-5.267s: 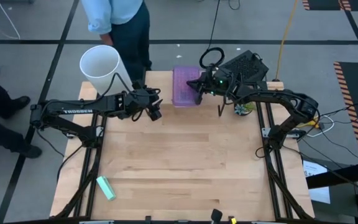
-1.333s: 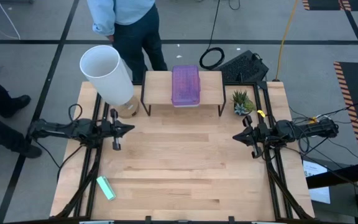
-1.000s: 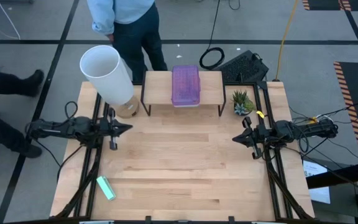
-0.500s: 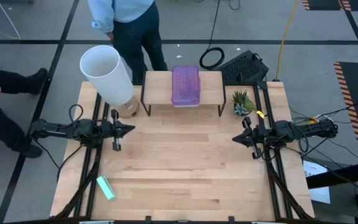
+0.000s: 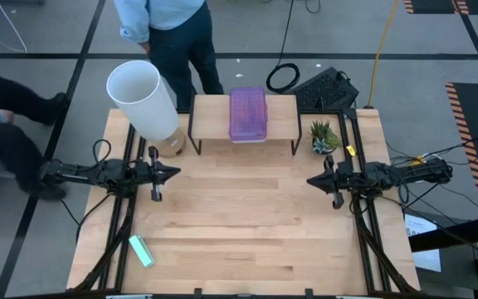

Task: Pack school essentials
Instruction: Return to Home Position

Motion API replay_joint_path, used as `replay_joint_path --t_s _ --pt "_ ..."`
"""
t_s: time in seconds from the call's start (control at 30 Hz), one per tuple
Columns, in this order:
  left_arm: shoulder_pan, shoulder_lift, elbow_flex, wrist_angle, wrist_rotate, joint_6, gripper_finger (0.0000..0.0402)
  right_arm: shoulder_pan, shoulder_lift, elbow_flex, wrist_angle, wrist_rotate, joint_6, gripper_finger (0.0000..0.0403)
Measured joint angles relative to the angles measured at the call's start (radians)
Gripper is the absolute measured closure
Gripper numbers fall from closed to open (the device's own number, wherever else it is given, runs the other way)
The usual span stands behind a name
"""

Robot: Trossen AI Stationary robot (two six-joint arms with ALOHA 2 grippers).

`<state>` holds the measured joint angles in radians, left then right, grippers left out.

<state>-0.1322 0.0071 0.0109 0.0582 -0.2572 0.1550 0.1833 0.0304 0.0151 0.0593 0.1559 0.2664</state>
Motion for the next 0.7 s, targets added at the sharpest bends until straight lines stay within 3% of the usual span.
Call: replay_joint_path --t_s 0.7 --pt "0.000 -0.001 0.000 0.020 -0.008 -0.053 0.0382 0.000 0.001 0.000 0.002 0.000 0.002 0.0403"
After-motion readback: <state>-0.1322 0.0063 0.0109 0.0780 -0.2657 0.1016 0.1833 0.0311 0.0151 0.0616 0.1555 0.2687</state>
